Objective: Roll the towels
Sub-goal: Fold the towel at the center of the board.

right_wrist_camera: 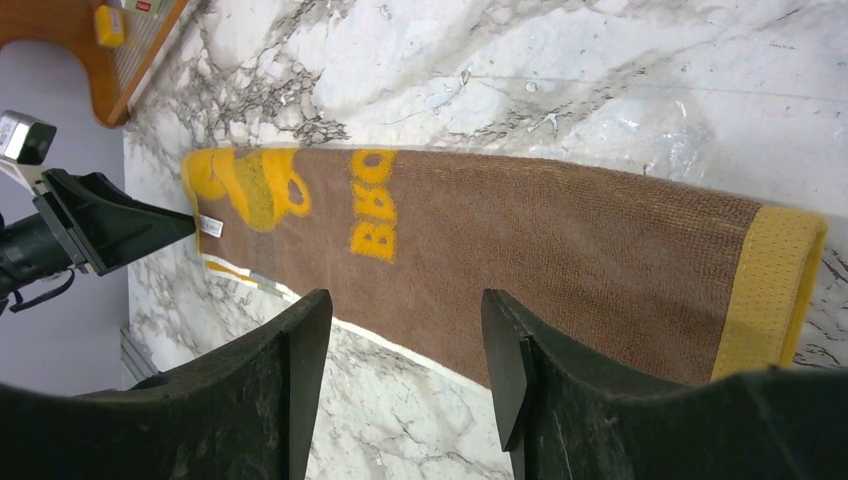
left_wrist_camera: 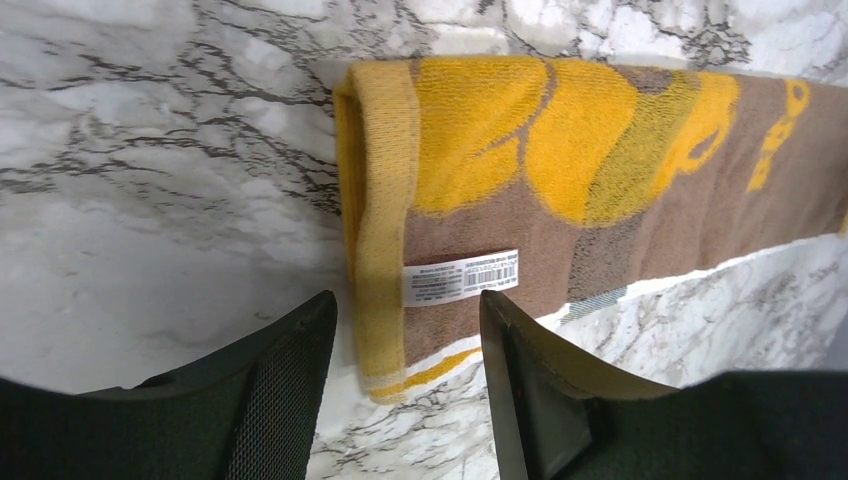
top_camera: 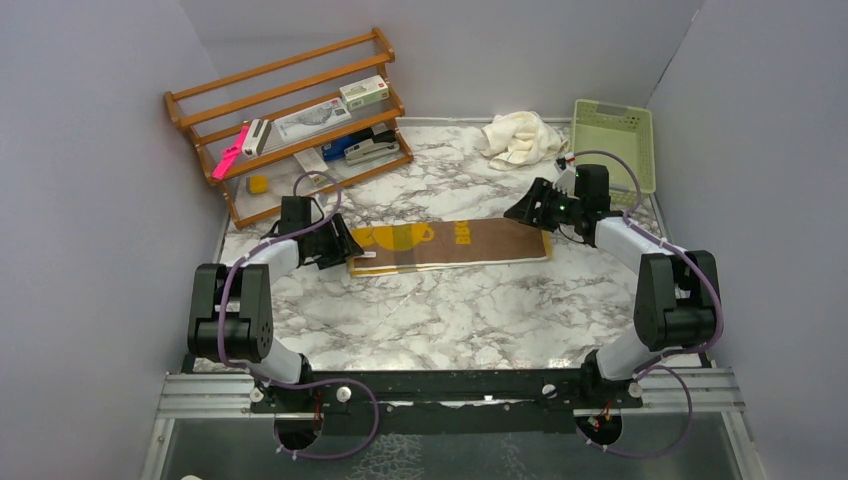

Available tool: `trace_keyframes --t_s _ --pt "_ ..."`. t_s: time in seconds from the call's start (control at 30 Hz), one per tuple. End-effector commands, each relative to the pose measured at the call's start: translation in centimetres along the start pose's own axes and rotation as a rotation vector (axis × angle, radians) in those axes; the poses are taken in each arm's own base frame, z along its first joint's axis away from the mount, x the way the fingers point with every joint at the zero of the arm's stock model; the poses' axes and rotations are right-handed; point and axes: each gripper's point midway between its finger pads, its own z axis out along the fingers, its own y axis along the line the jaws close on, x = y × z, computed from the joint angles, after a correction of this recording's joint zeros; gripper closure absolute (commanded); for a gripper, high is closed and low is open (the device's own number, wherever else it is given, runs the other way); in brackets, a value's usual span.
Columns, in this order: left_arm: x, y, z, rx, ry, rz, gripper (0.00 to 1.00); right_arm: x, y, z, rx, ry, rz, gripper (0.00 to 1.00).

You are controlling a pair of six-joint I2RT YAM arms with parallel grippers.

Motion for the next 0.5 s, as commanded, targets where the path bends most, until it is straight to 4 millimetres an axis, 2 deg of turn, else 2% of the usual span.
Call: trace_keyframes --t_s 0.0,0.07,0.27,0.47 --pt "-0.5 1.9 -1.3 -0.129 -0.017 0.033 0.42 -1.0 1.4 -0.7 -0.042 -0.025 -0.043 0.42" --pt "0.0 1.9 -1.0 -0.12 0.003 0.025 0.43 -0.9 1.4 -0.5 -0.053 -0.019 -0.035 0.42" --pt "3.0 1.5 0.6 -0.023 0.071 -0.054 0.48 -0.9 1.6 -0.6 -0.058 -0.021 -0.038 0.42" --pt "3.9 1.4 1.0 0.0 0.076 -0.077 0.54 -0.8 1.7 -0.6 -0.067 -0.017 -0.036 0.42"
